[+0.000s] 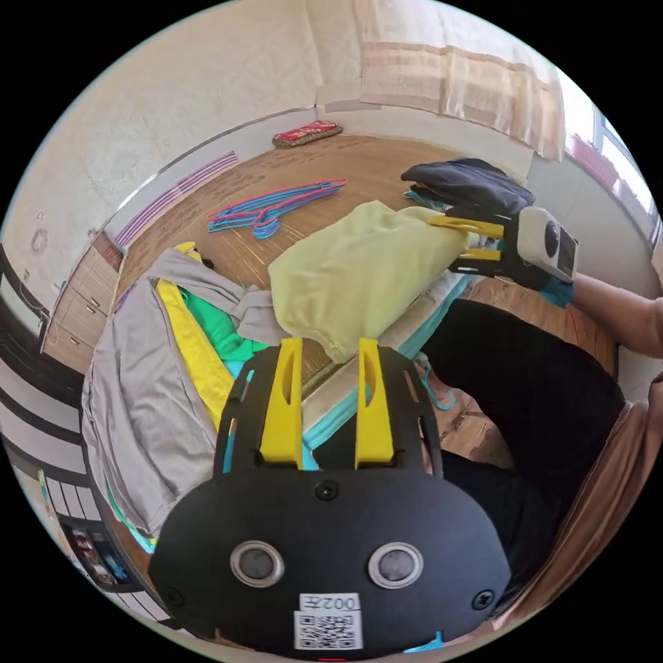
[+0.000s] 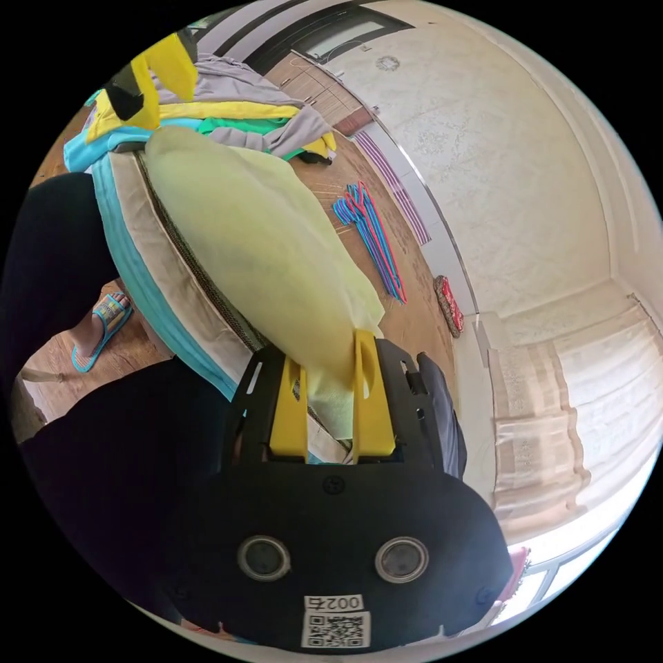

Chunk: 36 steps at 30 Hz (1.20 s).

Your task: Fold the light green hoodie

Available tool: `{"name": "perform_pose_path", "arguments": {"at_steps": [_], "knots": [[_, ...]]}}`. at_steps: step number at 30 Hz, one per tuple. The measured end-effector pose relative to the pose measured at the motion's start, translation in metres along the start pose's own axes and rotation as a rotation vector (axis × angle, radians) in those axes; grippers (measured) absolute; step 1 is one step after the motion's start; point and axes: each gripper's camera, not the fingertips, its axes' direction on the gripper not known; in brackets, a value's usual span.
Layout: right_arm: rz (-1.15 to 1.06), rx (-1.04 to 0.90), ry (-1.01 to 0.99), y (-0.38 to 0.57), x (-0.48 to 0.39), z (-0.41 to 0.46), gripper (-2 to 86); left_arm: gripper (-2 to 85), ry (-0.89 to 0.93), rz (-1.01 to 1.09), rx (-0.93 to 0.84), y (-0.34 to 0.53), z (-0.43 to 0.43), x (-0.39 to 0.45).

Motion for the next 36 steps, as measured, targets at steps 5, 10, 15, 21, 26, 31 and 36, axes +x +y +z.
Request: {"name": "perform_pose_path", "arguments": {"at_steps": [5,10,15,21,26,31,36], "knots": [[-0.001,-0.008,-0.079,-0.010,0.019,-0.004,9.7,15.3,-0.018,0.226,0.033,-0.031,0.010,0.050],[-0.023,-0.010,-0.145,-0.018,0.037,-0.009,9.4,18.4,-0.126,0.360,-0.028,-0.060,0.030,0.091],[-0.052,-0.038,-0.188,-0.020,0.049,-0.004,10.3,12.4,-0.262,0.430,-0.075,-0.077,0.039,0.122],[-0.090,-0.096,-0.086,-0.013,0.034,0.013,16.7,8.0,-0.252,0.385,-0.076,-0.091,0.029,0.140],[-0.097,-0.112,-0.003,-0.003,0.031,0.026,17.3,7.6,-0.239,0.362,-0.067,-0.104,0.018,0.156],[-0.092,-0.087,0.011,0.002,0.050,0.020,13.7,8.3,-0.238,0.369,-0.098,-0.112,0.016,0.170],[-0.085,-0.076,0.043,0.009,0.069,0.006,11.8,9.2,-0.284,0.387,-0.165,-0.113,0.014,0.185]]}}
